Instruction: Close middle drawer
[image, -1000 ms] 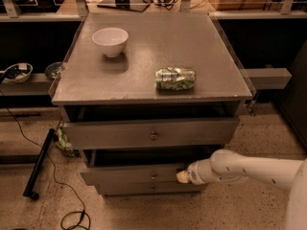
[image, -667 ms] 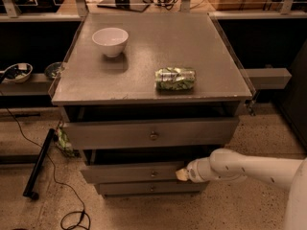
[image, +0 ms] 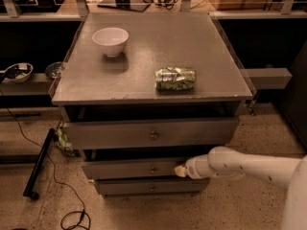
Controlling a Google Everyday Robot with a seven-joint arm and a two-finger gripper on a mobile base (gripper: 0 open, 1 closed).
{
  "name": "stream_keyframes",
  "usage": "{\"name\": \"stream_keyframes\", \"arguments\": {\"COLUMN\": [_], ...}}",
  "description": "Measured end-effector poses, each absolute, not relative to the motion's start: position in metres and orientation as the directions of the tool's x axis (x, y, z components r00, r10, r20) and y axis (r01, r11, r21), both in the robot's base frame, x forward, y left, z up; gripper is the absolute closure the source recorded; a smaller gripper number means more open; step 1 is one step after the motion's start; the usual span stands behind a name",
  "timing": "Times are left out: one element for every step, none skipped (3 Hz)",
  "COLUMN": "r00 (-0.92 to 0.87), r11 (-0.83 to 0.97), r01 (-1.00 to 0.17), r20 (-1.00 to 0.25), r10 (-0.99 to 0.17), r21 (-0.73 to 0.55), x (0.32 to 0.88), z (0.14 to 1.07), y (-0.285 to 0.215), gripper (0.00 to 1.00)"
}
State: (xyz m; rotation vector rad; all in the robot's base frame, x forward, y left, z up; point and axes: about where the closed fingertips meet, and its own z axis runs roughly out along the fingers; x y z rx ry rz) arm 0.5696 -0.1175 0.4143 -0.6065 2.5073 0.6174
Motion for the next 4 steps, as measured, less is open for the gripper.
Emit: {"name": "stream_keyframes", "arguments": {"r00": [-0.775,-0.767,-0.770,-0.794], "r11": [0.796,0.791,0.792,0.794], "r01": [-0.522,-0.529,-0.528,-0.514], "r20": [-0.559,-0.571,-0.566,-0.529], "r10": [-0.294,-0.292,-0.293,-0.299], "r21": [0.305,0.306,0.308,0.323], "x": [0.582,0.588,0.585,0.557], "z": [0.414,0.412,0.413,0.419], "y": [-0.112,-0.107,-0.109,-0.124], "gripper": [1.00,1.00,1.00,1.00]}}
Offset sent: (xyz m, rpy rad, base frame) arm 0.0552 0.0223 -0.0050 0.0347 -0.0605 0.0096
